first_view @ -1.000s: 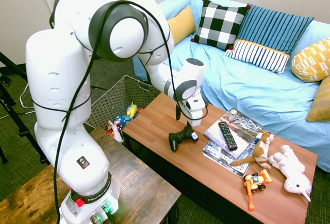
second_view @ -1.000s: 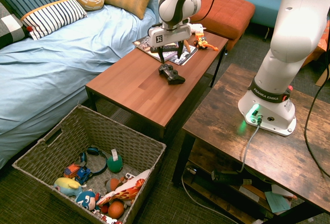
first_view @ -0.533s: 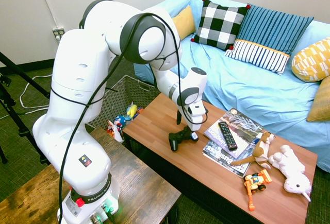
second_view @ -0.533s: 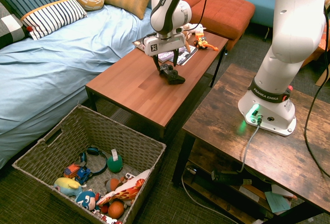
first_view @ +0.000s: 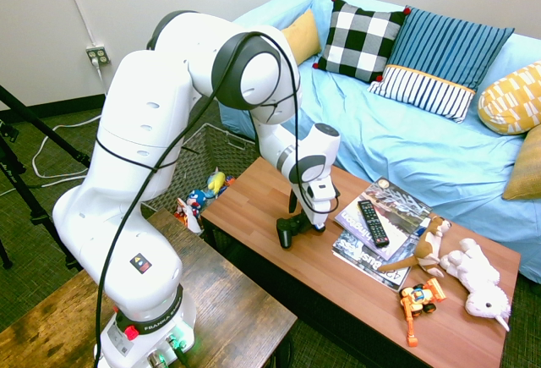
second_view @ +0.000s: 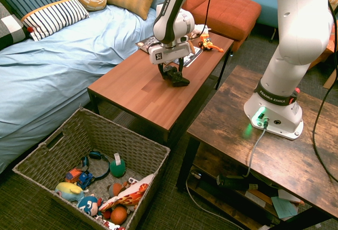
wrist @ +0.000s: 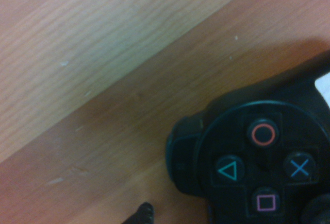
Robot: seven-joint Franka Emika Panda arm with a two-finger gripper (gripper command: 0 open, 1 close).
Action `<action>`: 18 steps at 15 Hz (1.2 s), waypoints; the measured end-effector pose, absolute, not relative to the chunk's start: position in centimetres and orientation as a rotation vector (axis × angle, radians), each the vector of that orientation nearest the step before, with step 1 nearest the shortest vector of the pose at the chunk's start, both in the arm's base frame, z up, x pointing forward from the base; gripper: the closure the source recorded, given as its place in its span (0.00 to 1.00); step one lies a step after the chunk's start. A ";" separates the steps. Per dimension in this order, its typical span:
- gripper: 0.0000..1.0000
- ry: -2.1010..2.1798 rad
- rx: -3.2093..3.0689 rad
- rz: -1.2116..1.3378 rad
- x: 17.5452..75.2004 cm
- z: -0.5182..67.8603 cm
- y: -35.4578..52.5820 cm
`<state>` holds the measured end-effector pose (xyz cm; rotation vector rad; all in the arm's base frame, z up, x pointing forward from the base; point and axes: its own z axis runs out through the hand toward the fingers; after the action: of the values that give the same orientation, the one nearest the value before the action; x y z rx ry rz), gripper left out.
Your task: Put the gamepad in the basket
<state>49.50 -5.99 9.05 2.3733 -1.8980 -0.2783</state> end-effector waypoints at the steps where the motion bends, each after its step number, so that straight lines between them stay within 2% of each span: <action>1: 1.00 -1.900 2.374 -0.278 49.5 8.9 -6.0; 11: 1.00 -1.851 2.498 -0.271 49.7 10.0 -5.6; 15: 1.00 -1.733 2.655 -0.110 50.7 18.6 -3.7; 18: 1.00 -1.604 2.709 0.016 51.4 27.6 3.0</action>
<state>51.37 3.01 27.61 2.7092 -1.6043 0.0158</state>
